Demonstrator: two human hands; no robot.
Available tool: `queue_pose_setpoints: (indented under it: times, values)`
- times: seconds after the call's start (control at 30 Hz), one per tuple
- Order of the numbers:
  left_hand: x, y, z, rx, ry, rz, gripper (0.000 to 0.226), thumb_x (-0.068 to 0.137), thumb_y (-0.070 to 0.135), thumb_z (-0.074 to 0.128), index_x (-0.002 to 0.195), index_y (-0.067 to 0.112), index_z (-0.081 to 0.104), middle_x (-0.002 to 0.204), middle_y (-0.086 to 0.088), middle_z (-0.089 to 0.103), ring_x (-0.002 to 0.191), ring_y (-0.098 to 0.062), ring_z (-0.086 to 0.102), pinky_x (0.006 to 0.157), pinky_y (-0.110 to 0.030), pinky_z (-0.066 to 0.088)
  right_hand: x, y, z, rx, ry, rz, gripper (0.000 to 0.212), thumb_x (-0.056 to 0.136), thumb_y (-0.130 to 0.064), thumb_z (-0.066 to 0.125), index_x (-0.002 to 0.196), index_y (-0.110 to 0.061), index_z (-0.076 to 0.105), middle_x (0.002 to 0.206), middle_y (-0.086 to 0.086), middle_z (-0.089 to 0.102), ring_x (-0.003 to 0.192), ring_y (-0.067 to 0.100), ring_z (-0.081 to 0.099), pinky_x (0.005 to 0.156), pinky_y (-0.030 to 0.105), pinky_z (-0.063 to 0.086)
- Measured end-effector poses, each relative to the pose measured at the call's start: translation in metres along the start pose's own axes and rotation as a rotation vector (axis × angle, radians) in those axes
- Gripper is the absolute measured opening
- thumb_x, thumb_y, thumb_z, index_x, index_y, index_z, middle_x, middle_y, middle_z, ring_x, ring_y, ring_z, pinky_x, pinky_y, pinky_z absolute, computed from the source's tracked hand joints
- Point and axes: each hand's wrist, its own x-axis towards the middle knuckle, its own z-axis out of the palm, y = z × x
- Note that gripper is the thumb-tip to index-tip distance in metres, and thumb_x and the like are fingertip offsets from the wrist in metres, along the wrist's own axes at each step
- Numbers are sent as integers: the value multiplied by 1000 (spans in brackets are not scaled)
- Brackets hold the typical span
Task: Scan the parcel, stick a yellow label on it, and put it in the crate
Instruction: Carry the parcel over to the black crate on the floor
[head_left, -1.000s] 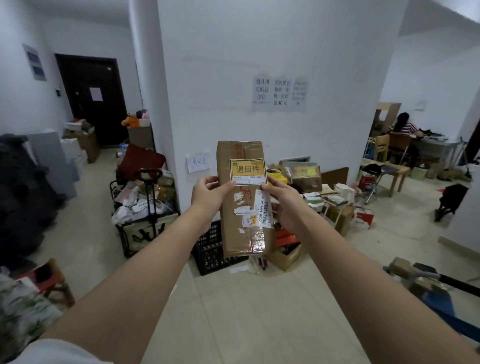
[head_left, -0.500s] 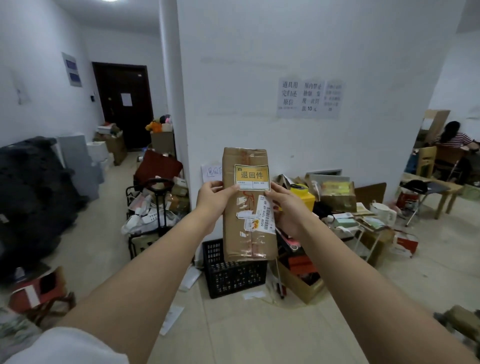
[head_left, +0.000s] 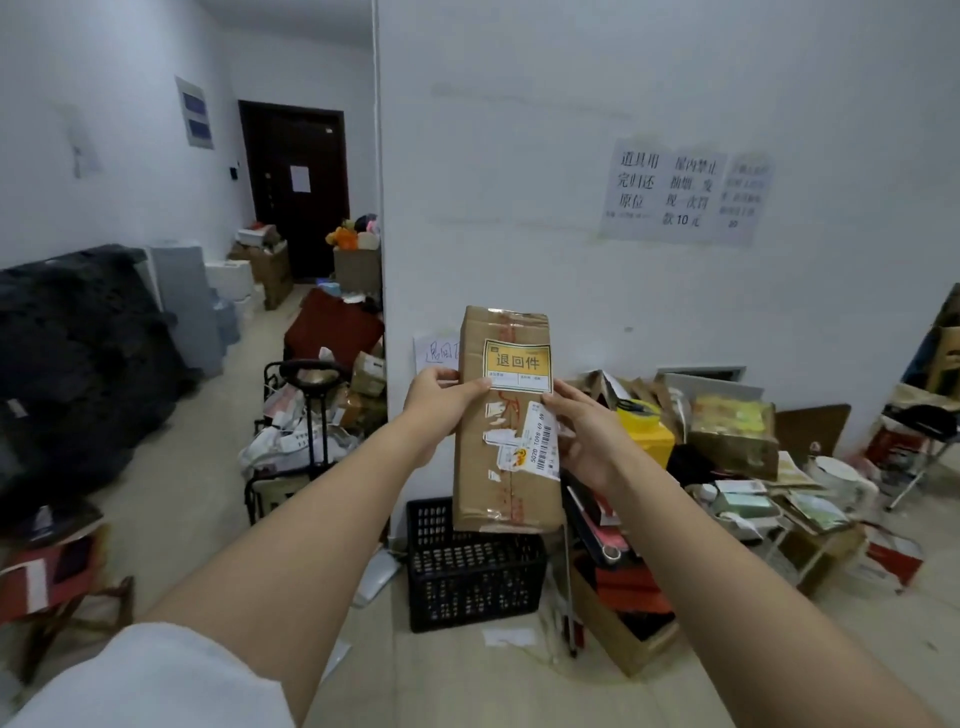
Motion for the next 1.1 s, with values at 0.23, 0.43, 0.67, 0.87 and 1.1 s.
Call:
queue_pose_setpoints:
  times: [0.23, 0.43, 0.67, 0.87, 1.1]
  values:
    - [103, -18, 1, 12, 16, -6, 41, 80, 29, 73, 107, 19, 45, 88, 7, 58, 76, -8, 62, 54, -25, 47, 108, 1, 3, -44, 1, 31, 41, 89, -15, 60, 128, -26, 58, 110, 9, 72, 91, 24, 70, 84, 44, 55]
    - [233, -42, -10, -2, 10, -30, 42, 80, 29, 73, 110, 18, 45, 90, 7, 58, 77, -8, 62, 55, -25, 46, 235, 3, 16, -83, -10, 38, 39, 91, -16, 58, 129, -25, 57, 105, 7, 72, 82, 21, 69, 66, 32, 56]
    - [413, -48, -29, -6, -3, -49, 41, 80, 28, 72, 110, 18, 46, 88, 8, 58, 75, -5, 61, 54, -21, 45, 414, -3, 47, -81, -4, 56, 39, 92, -16, 55, 130, -28, 56, 113, 7, 70, 88, 24, 67, 75, 35, 50]
    - [530, -57, -50, -28, 43, -91, 39, 81, 28, 71, 110, 19, 46, 91, 6, 61, 75, -7, 63, 52, -22, 47, 537, -2, 73, -70, 26, 94, 37, 90, -14, 56, 124, -29, 61, 82, -4, 78, 71, 20, 71, 78, 38, 49]
    - [609, -101, -58, -11, 72, -179, 38, 81, 27, 70, 109, 21, 45, 96, 3, 63, 78, -9, 65, 54, -23, 48, 624, 33, 71, -39, 0, 186, 35, 92, -15, 53, 123, -26, 62, 87, -2, 77, 81, 23, 68, 74, 37, 48]
